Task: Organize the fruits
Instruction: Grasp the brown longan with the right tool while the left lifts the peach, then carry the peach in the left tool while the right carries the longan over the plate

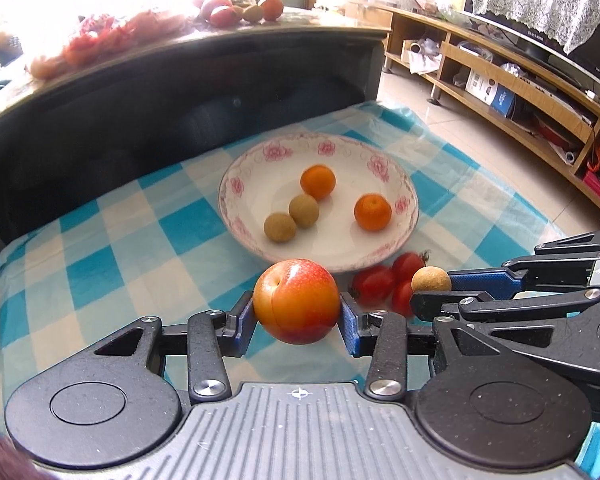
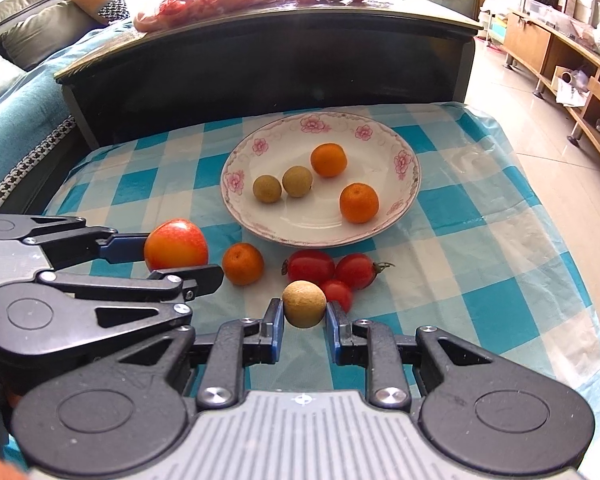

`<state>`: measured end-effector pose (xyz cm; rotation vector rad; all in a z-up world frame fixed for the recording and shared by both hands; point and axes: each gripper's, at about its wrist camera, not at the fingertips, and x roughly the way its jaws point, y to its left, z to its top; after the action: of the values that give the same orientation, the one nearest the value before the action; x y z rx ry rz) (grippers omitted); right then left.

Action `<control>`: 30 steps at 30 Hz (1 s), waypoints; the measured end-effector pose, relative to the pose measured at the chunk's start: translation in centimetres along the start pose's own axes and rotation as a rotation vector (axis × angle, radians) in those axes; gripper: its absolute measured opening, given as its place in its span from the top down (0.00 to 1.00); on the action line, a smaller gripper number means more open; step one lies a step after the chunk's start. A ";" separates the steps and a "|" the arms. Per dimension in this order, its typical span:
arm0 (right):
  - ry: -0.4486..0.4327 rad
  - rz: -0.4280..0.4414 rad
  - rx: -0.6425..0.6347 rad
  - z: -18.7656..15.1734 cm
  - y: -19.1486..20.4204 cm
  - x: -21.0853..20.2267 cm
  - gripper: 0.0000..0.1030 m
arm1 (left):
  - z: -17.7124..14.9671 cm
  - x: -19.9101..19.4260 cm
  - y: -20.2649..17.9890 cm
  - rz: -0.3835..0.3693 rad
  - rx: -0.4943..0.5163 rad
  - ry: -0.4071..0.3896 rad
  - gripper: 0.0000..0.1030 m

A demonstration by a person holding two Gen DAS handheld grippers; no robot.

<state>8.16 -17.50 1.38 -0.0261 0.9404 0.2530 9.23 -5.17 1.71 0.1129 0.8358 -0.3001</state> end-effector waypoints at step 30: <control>-0.042 -0.034 0.027 4.8 -2.7 1.8 0.74 | 4.3 3.3 0.2 0.005 0.002 -0.016 0.52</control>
<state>13.63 -19.12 2.57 -0.0121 0.9003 0.2086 14.43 -6.66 2.05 0.1141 0.8191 -0.2973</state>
